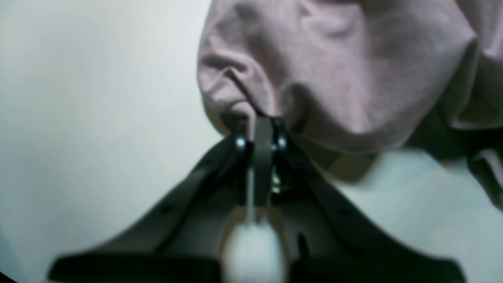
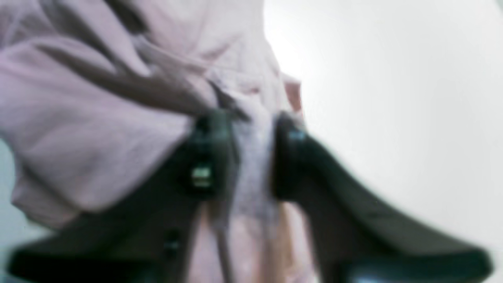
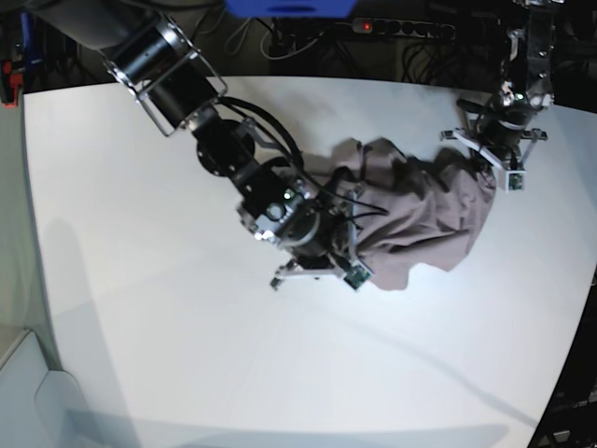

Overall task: Layout the t-shirt on the table in an organized manner, then fold the t-shirt properly
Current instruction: 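Grasp the shirt with the right gripper and lift it with both grippers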

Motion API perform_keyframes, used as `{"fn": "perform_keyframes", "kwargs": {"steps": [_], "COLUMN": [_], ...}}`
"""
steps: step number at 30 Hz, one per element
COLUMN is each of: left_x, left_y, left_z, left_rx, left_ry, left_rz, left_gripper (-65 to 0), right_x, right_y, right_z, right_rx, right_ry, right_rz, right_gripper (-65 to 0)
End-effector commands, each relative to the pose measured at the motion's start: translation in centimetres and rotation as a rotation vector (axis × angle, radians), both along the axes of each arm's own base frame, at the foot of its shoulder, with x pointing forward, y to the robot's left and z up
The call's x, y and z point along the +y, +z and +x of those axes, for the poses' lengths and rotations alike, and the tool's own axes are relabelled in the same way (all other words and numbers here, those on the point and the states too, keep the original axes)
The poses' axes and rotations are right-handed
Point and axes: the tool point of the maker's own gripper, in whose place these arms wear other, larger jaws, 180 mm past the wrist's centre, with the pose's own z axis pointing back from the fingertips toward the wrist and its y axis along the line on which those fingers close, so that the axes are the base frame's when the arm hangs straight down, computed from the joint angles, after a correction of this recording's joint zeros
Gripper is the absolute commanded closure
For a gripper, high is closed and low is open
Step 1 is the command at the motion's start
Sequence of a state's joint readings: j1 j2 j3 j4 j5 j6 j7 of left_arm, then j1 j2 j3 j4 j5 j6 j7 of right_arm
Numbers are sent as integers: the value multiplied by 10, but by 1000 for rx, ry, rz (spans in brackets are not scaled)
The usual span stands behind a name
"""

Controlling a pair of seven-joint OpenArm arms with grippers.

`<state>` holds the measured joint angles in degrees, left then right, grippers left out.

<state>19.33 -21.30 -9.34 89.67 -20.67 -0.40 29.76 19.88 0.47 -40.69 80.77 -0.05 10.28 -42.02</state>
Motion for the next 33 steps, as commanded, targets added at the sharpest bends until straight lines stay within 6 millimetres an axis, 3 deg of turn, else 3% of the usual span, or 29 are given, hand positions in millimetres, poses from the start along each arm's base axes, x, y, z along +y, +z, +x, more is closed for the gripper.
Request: {"fn": "perform_keyframes", "kwargs": {"steps": [1, 7, 13, 19, 22, 26, 29, 33], "left_x": [7, 27, 53, 59, 58, 53, 61, 88], "left_y": [9, 19, 36, 97, 131, 159, 184, 226], "left_z": [7, 8, 7, 19, 25, 30, 37, 52], "left_rx": [-28, -58, -103, -273, -370, -446, -521, -648], "left_ry": [0, 66, 137, 182, 194, 188, 210, 285], "left_rz": [18, 26, 48, 59, 67, 75, 95, 120], "left_gripper": [-6, -6, -6, -6, -6, -5, -5, -5], "right_x": [6, 10, -10, -34, -43, -56, -67, -67], "right_y": [32, 83, 150, 212, 230, 249, 267, 288], "right_z": [12, 10, 20, 29, 32, 41, 50, 54], "right_rx": [-87, -194, -328, -477, -525, -568, -610, -660], "right_ry": [12, 27, -42, -95, -114, -150, -177, -170], "right_rz": [50, 111, 223, 297, 312, 326, 334, 339], "right_gripper": [0, 0, 0, 0, 0, 0, 0, 0]}}
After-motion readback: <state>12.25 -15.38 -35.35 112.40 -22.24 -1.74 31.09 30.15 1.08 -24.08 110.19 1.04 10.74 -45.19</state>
